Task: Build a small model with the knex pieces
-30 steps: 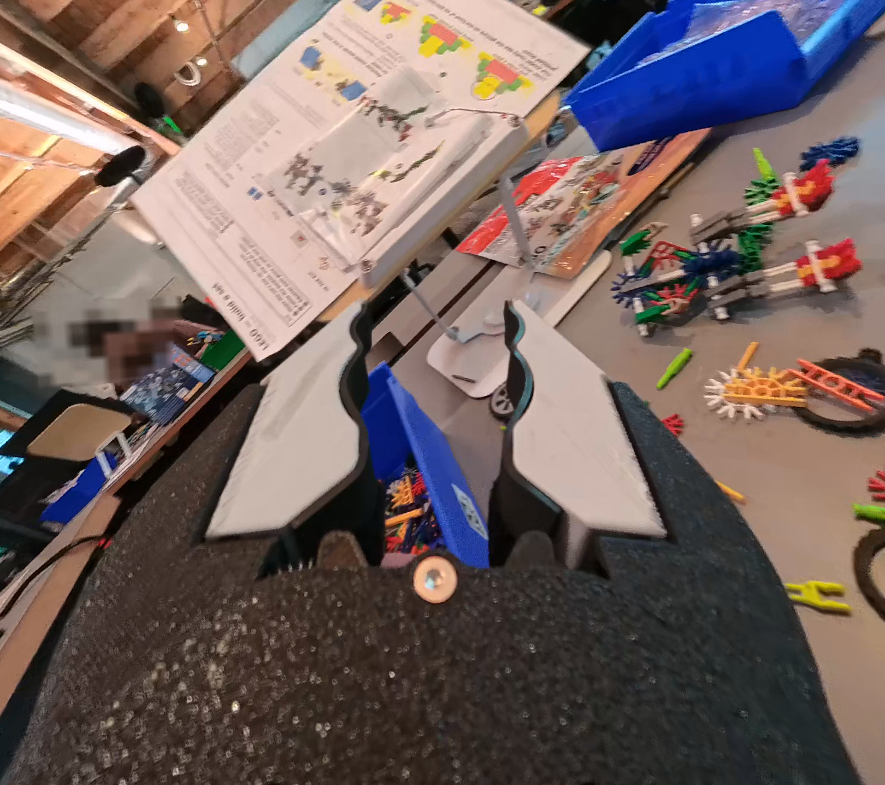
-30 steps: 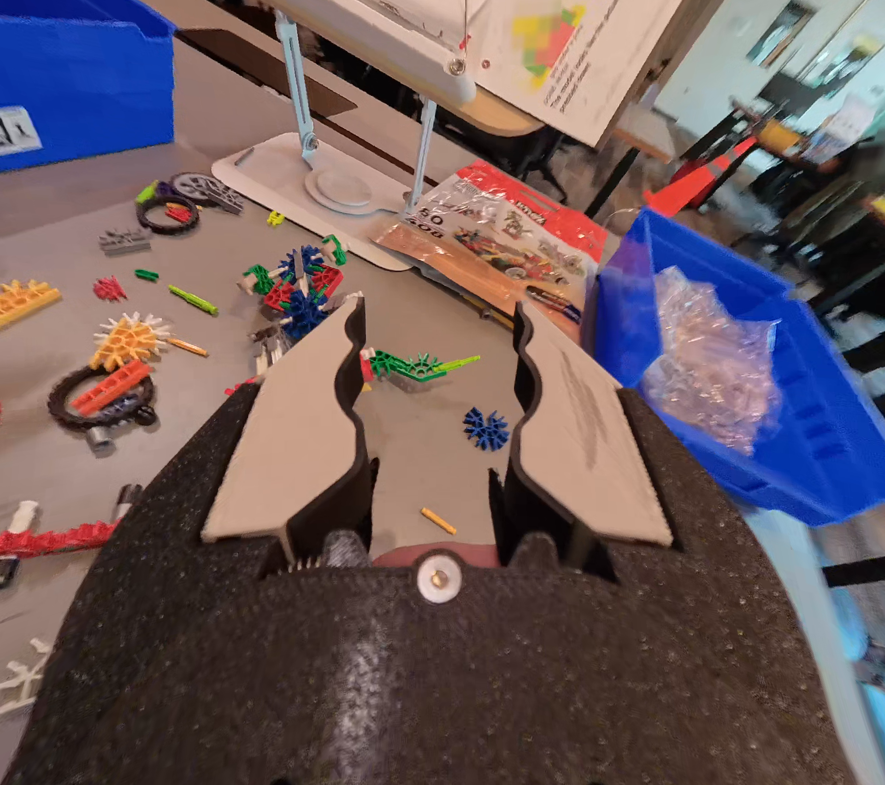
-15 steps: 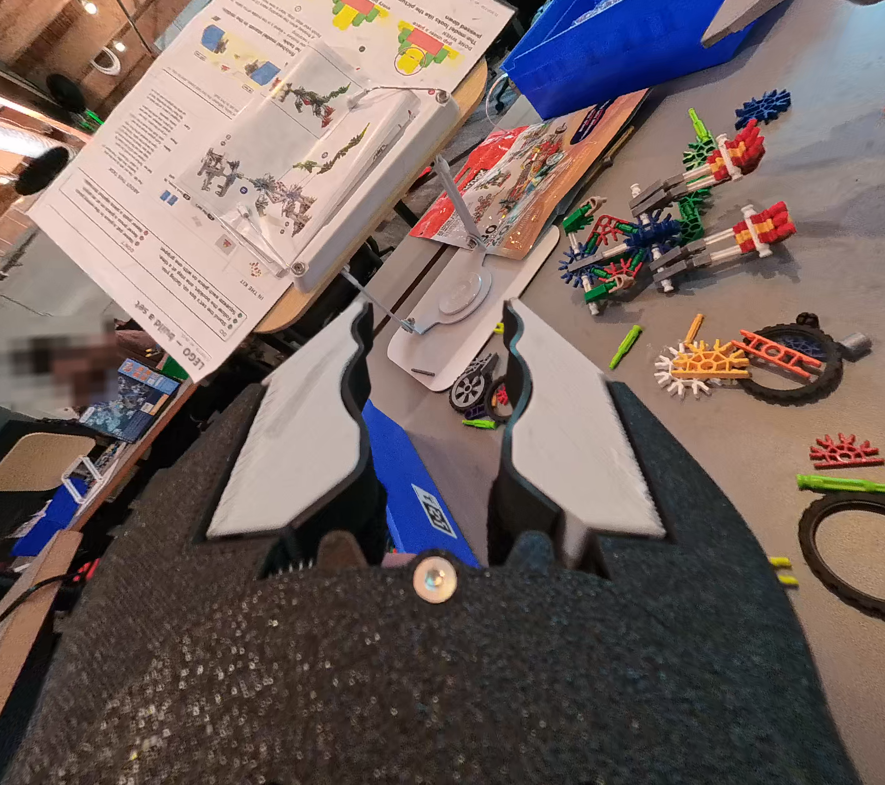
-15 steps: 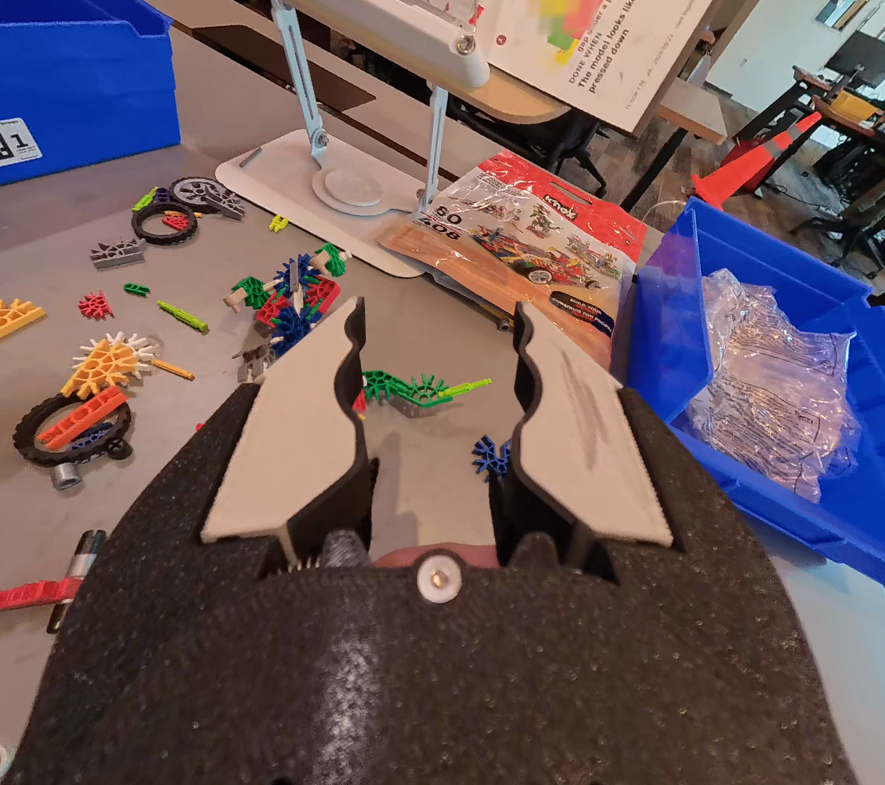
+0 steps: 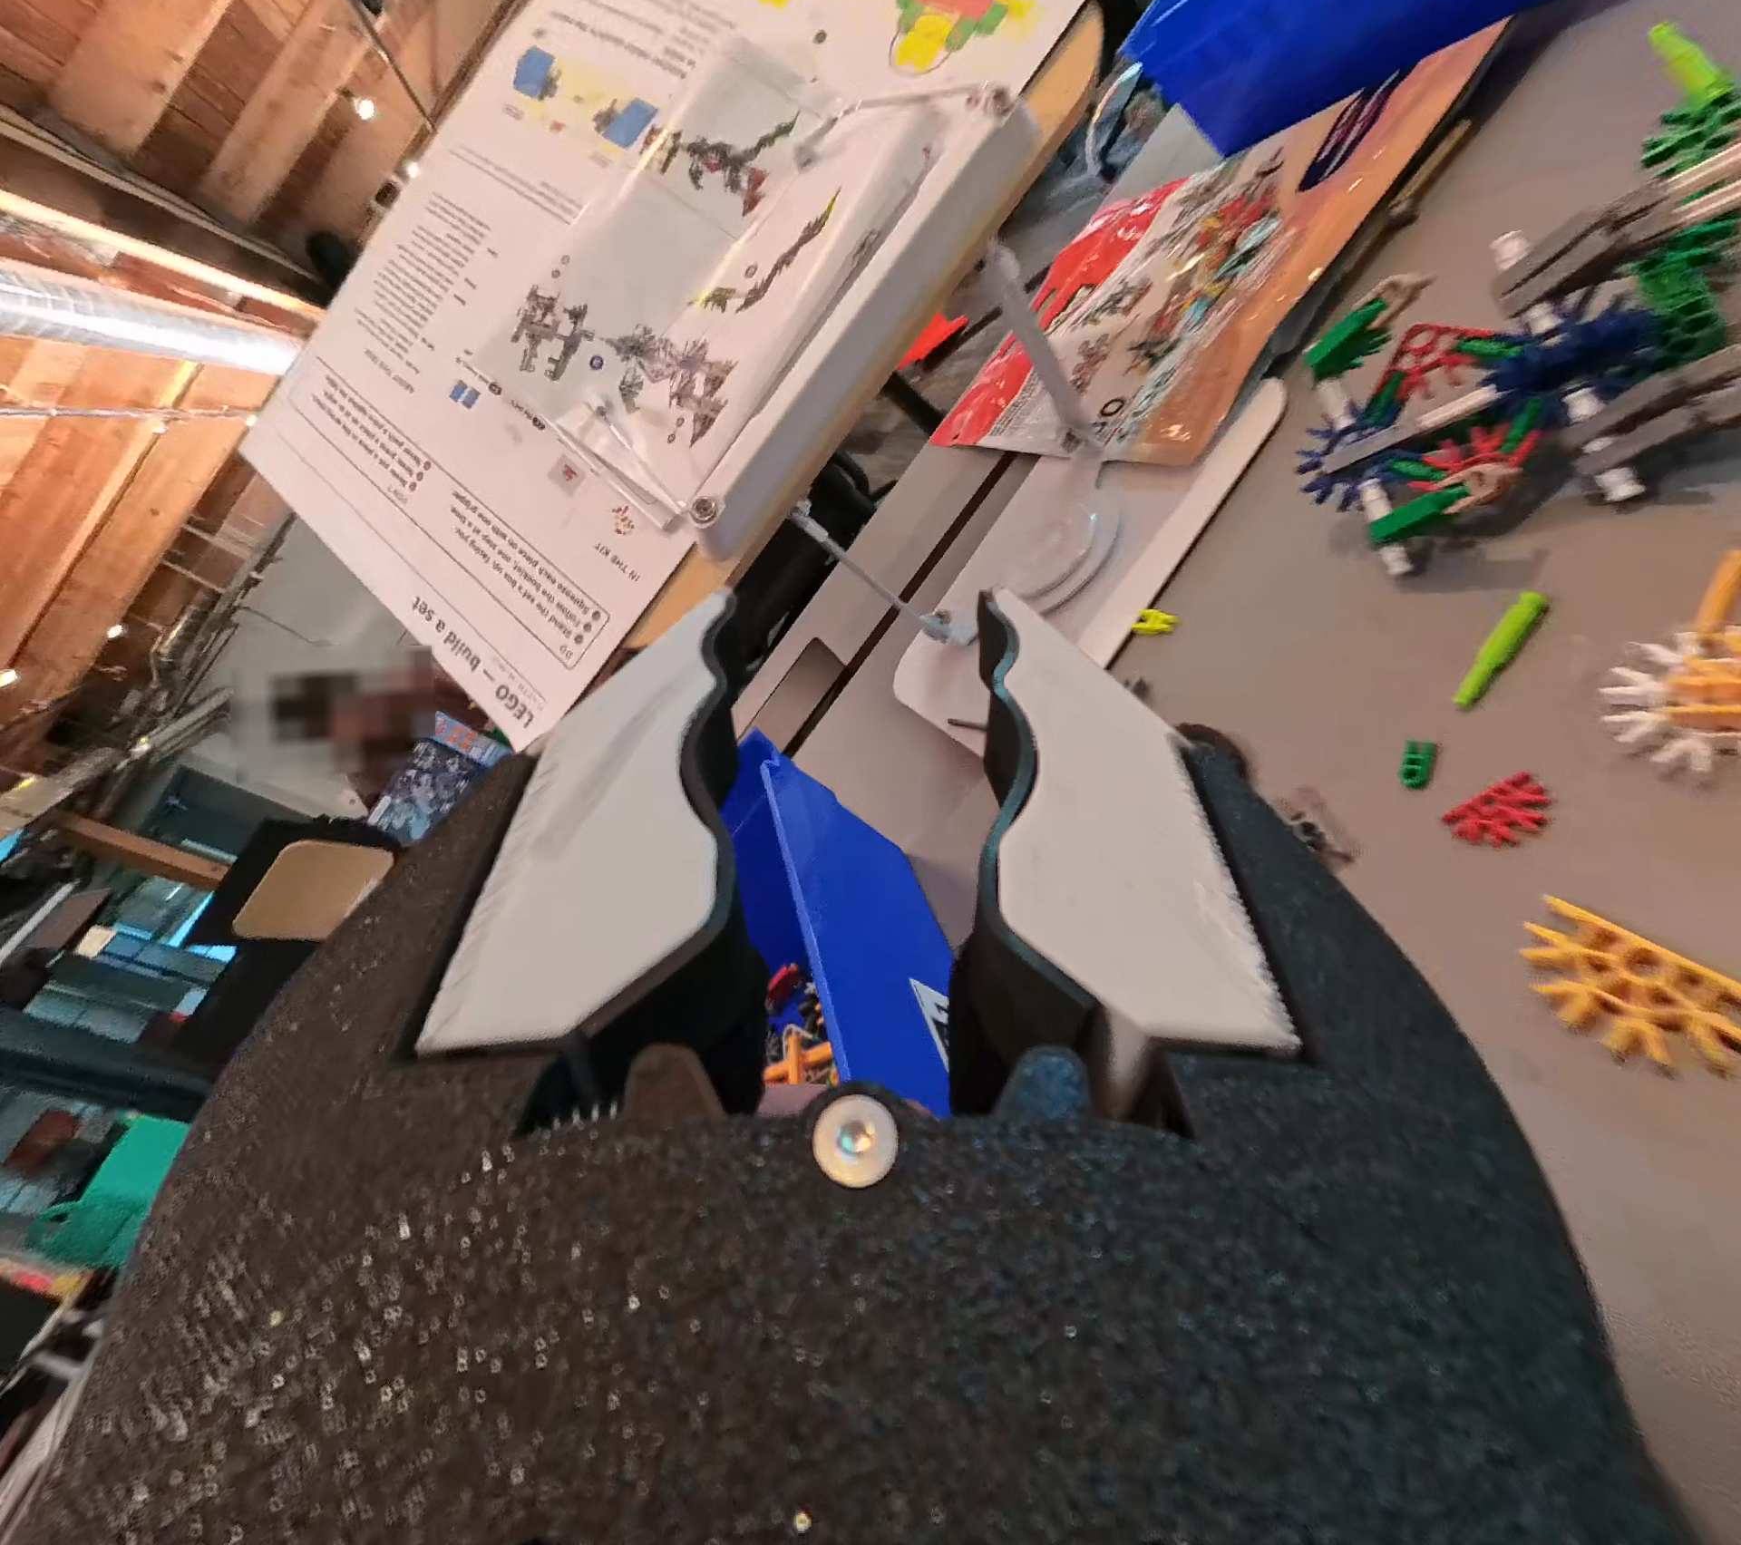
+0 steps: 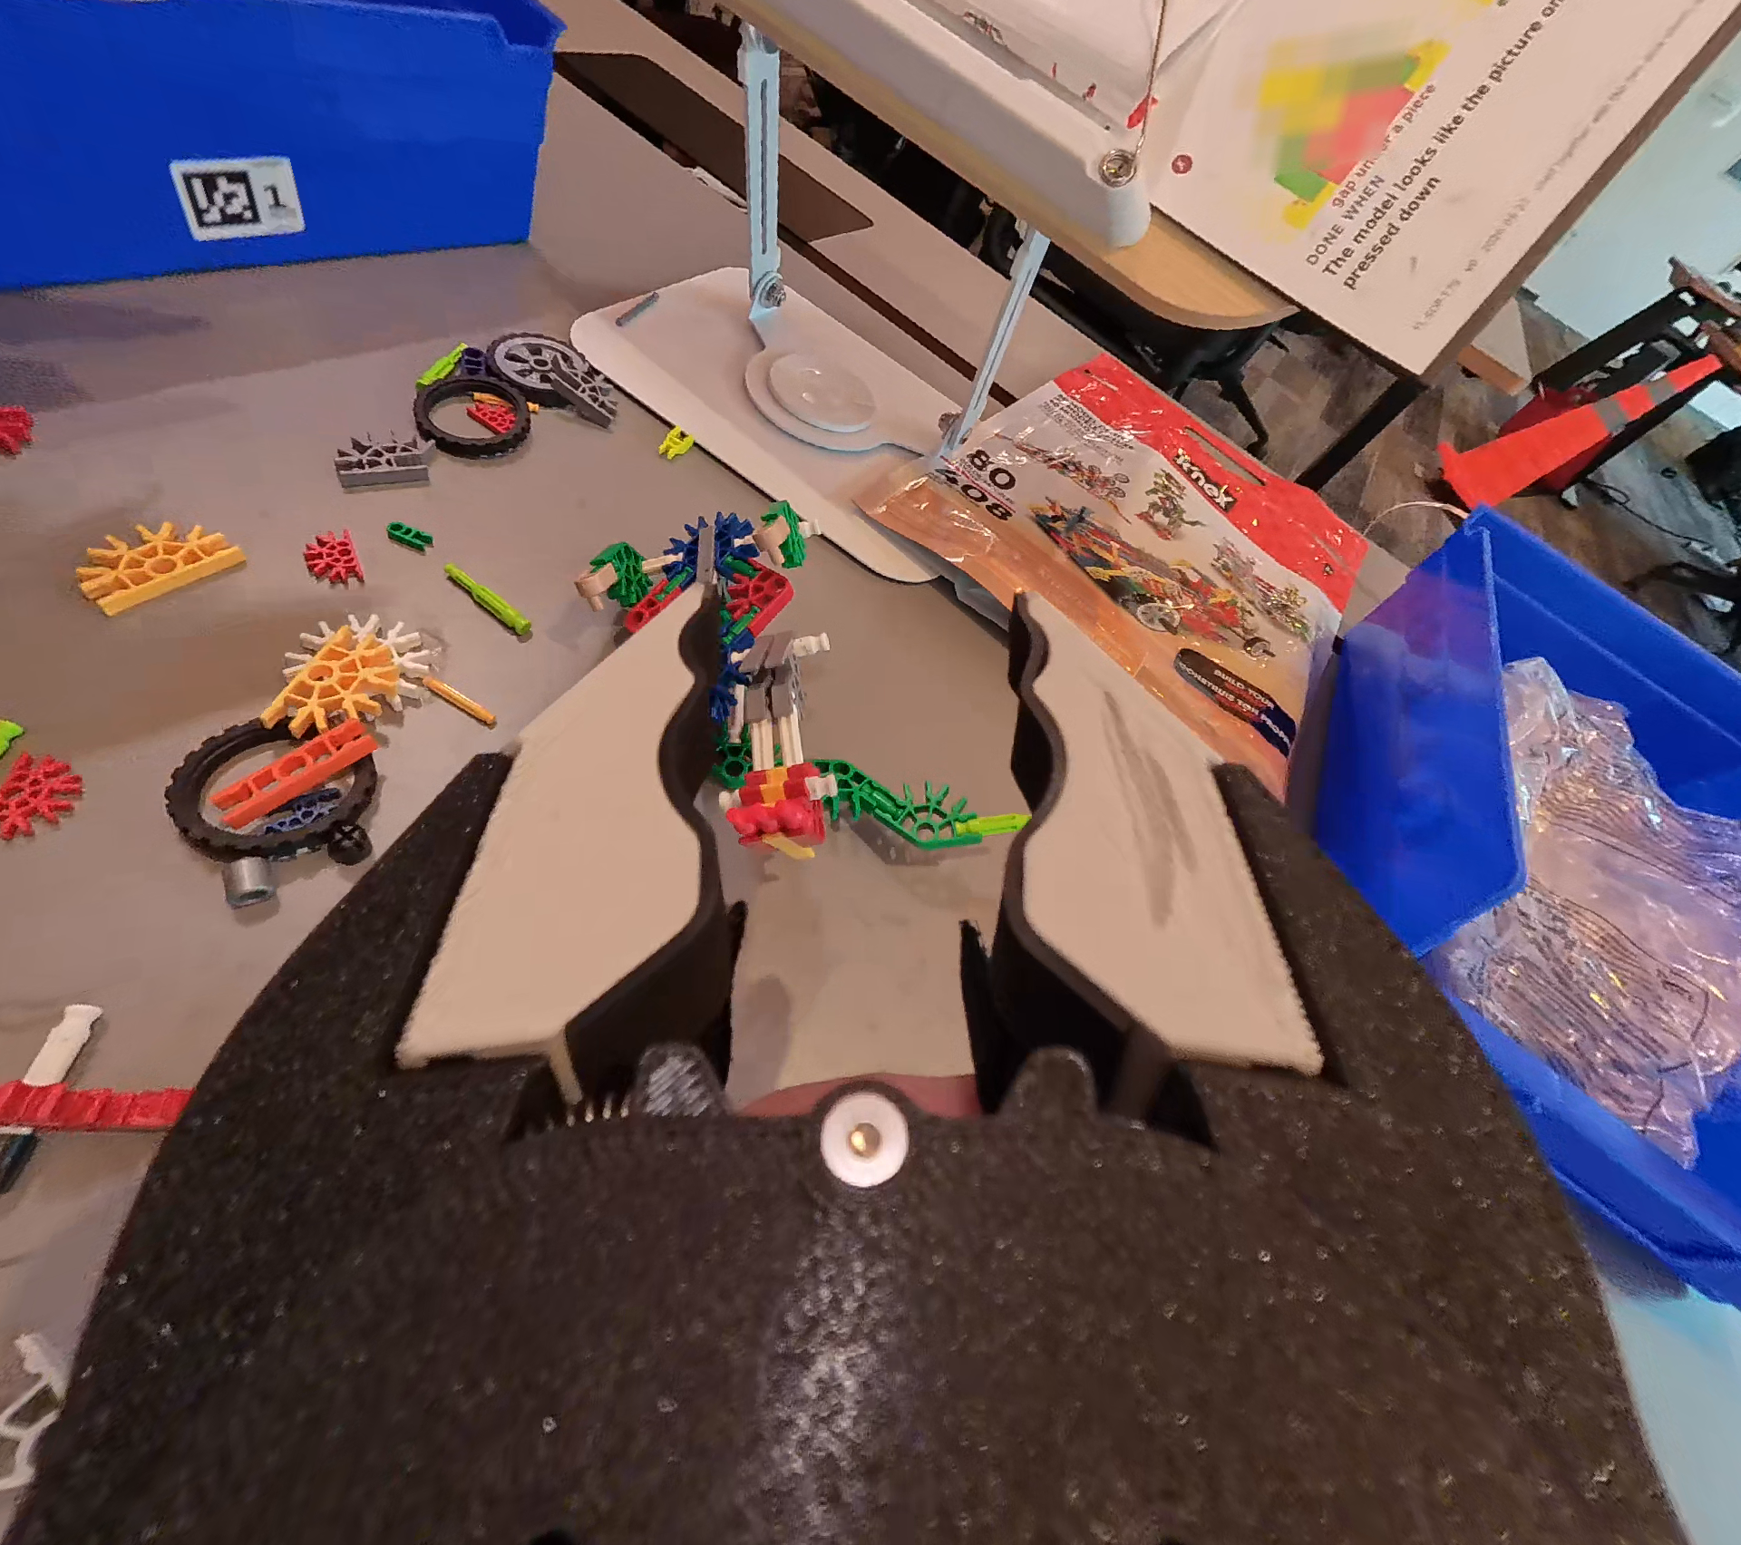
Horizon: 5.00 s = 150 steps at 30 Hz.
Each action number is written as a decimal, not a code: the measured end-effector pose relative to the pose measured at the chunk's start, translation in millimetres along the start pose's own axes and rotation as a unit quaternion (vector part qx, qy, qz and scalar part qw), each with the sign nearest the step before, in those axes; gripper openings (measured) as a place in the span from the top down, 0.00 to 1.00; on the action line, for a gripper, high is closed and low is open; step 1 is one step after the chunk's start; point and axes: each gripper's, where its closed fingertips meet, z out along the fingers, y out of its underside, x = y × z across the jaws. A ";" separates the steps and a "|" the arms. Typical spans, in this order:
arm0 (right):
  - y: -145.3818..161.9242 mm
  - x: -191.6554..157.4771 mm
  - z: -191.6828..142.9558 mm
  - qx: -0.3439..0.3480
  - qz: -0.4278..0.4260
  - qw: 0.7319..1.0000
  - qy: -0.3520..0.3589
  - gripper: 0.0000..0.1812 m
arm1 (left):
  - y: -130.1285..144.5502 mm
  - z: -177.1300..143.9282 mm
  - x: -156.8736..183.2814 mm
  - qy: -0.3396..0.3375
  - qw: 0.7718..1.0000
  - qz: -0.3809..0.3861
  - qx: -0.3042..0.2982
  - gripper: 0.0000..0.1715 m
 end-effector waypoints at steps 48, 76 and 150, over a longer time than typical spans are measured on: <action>-9.5 22.9 35.2 -0.001 0.219 0.976 0.015 0.65 | -12.9 40.6 43.1 0.120 0.988 -0.100 -0.020 0.69; 62.3 -24.6 72.6 -0.207 0.044 0.960 -0.184 0.74 | -20.4 48.3 117.0 0.267 0.954 -0.125 -0.044 0.68; 2.2 -77.3 36.2 -0.013 -0.146 0.938 -0.315 0.82 | -65.5 13.9 132.8 0.391 0.919 -0.022 0.049 0.95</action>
